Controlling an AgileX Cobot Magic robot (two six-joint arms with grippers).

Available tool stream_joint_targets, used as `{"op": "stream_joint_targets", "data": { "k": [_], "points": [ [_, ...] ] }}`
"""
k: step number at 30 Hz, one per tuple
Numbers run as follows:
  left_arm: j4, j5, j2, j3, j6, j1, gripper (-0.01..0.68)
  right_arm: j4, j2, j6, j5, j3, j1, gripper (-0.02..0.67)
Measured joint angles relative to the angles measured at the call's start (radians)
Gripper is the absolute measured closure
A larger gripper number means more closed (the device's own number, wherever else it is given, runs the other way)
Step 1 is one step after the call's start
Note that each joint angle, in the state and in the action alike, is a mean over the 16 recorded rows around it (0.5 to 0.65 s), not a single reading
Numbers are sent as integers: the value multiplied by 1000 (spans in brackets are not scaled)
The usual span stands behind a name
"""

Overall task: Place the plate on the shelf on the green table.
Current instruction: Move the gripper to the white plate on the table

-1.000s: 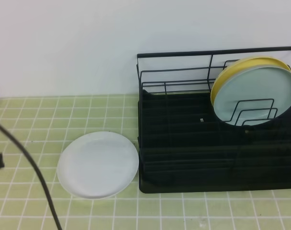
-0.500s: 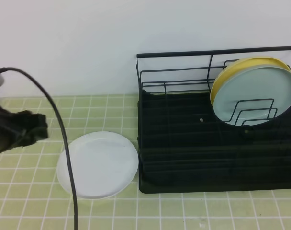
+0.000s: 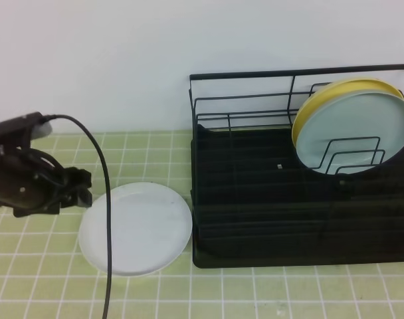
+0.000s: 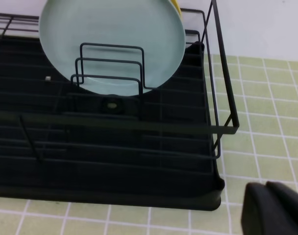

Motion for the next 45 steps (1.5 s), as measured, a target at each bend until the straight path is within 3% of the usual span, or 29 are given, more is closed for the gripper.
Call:
{"op": "stream_joint_targets", "data": {
  "k": [19, 34, 45],
  "points": [
    [-2, -50, 226, -32, 39, 0, 277, -3, 0, -23, 0, 0, 0, 650],
    [-23, -61, 266, -32, 68, -1, 290, -13, 0, -45, 0, 0, 0, 650],
    [-45, -69, 266, -32, 126, -2, 364, -13, 0, -55, 0, 0, 0, 650]
  ]
}}
